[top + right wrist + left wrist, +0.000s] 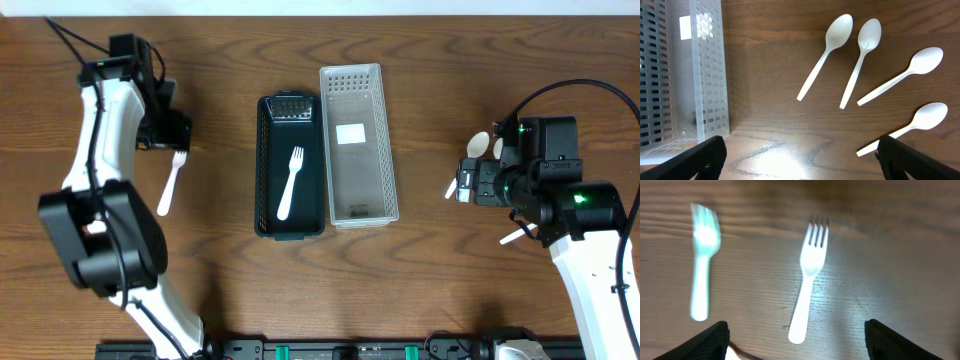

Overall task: Pack container
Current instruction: 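Move left gripper back to the second white fork and grasp it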

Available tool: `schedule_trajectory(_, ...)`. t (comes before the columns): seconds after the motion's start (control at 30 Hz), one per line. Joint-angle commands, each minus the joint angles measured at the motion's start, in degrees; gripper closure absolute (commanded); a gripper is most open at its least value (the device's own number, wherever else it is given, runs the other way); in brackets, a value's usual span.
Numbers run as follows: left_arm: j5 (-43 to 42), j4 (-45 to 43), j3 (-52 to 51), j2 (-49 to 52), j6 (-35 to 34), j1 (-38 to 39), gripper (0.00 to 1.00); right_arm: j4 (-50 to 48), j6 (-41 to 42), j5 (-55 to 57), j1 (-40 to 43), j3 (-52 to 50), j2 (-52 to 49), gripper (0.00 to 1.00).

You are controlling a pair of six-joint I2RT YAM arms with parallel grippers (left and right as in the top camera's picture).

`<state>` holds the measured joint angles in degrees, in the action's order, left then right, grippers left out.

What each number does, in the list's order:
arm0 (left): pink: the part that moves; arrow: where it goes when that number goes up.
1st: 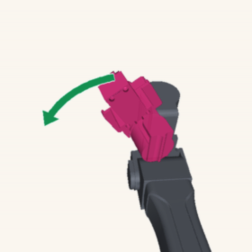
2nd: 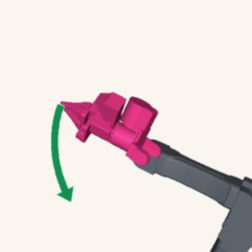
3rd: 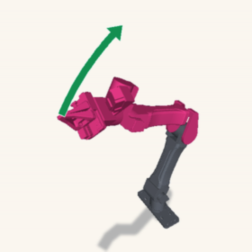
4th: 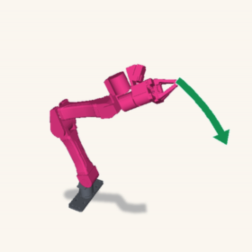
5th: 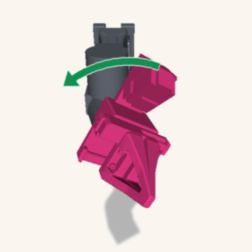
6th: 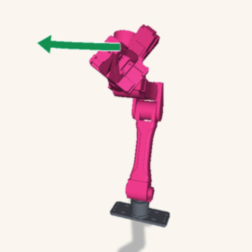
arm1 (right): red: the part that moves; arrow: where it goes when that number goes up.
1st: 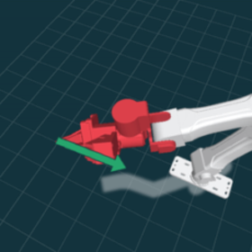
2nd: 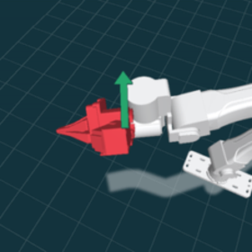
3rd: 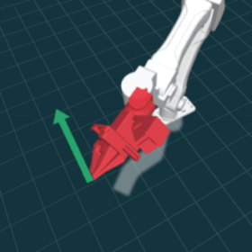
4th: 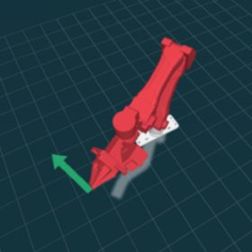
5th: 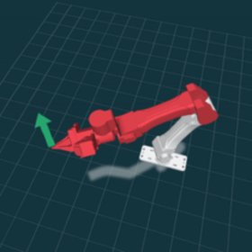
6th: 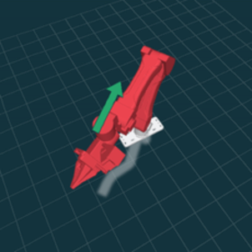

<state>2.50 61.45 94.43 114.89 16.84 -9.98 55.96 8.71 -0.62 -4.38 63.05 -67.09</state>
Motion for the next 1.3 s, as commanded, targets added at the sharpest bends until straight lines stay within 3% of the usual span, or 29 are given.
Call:
schedule_trajectory(0.0,-1.03,0.48,-0.5,3.1,2.8,-1.29,0.2,-0.55,-0.63,0.46,0.35,1.07,0.07,0.01)
schedule_trajectory(0.3,-4.96,0.13,-0.57,7.67,9.73,-3.91,0.21,-1.9,-0.66,0.85,0.35,1.07,0.07,0.01)
schedule_trajectory(0.83,-4.42,-0.46,-0.74,13.9,8.13,-4.31,0.32,-4.37,-0.63,0.83,0.35,1.07,0.07,0.01)
schedule_trajectory(0.97,-0.68,-0.66,-1.53,14.03,6.78,-4.31,0.35,-4.26,-0.63,0.83,0.35,1.07,0.07,0.01)
schedule_trajectory(1.17,1.42,-0.63,-1.53,14.03,4.68,-4.31,0.43,-4.31,-0.63,0.83,0.35,1.07,0.07,0.01)
schedule_trajectory(1.27,1.66,-0.63,-1.53,14.03,3.52,-4.31,0.52,-4.31,-0.63,0.83,0.35,1.07,0.07,0.01)
